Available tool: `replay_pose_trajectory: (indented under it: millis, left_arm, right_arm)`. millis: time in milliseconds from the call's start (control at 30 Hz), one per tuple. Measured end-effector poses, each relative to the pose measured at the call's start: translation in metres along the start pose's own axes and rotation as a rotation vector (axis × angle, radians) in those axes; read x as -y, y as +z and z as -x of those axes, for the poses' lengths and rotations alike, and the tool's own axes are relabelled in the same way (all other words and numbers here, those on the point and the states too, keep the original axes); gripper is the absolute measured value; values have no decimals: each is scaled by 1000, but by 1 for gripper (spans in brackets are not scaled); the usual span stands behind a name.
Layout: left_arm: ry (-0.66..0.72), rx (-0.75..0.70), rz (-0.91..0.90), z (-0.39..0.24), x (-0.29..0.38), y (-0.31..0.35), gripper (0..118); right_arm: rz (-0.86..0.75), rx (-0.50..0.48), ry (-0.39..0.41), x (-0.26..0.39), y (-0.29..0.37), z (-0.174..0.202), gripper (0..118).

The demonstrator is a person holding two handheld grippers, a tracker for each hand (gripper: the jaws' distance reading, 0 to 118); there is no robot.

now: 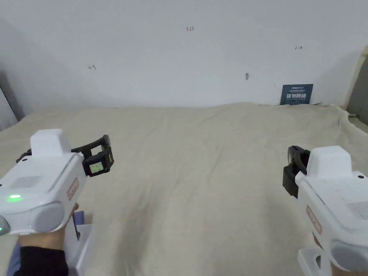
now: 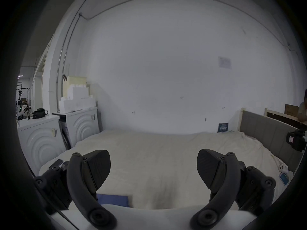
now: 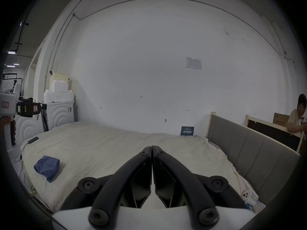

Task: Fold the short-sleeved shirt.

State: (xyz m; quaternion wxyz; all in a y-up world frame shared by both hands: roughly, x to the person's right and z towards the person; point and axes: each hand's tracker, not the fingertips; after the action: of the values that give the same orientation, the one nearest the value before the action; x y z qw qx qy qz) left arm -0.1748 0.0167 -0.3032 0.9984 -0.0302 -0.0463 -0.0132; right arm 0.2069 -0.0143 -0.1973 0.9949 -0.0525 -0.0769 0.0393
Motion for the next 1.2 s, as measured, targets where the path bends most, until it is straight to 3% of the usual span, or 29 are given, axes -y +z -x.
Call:
replay_pose_trajectory:
  millis: [300, 400, 500, 533, 600, 667, 1200]
  left_arm:
    - [-10, 13, -146, -62, 43, 17, 106]
    - [-31, 22, -160, -75, 52, 20, 97]
    - [-56, 35, -141, -84, 59, 20, 65]
    - [-63, 36, -138, -85, 62, 19, 40]
    - [-65, 65, -125, -85, 67, 17, 26]
    - [-51, 81, -112, -88, 68, 16, 4]
    - [-55, 128, -89, -96, 68, 13, 0]
  right_arm:
    - [-48, 94, 2, 6, 22, -11, 0]
    - [-54, 114, -8, 12, 27, -16, 0]
    - [-51, 124, -17, 14, 33, -19, 0]
    - [-50, 125, -19, 14, 35, -20, 0]
    - [-51, 133, -23, 12, 38, -19, 0]
    - [-49, 135, -28, 12, 40, -20, 0]
    - [-45, 129, -35, 8, 38, -23, 0]
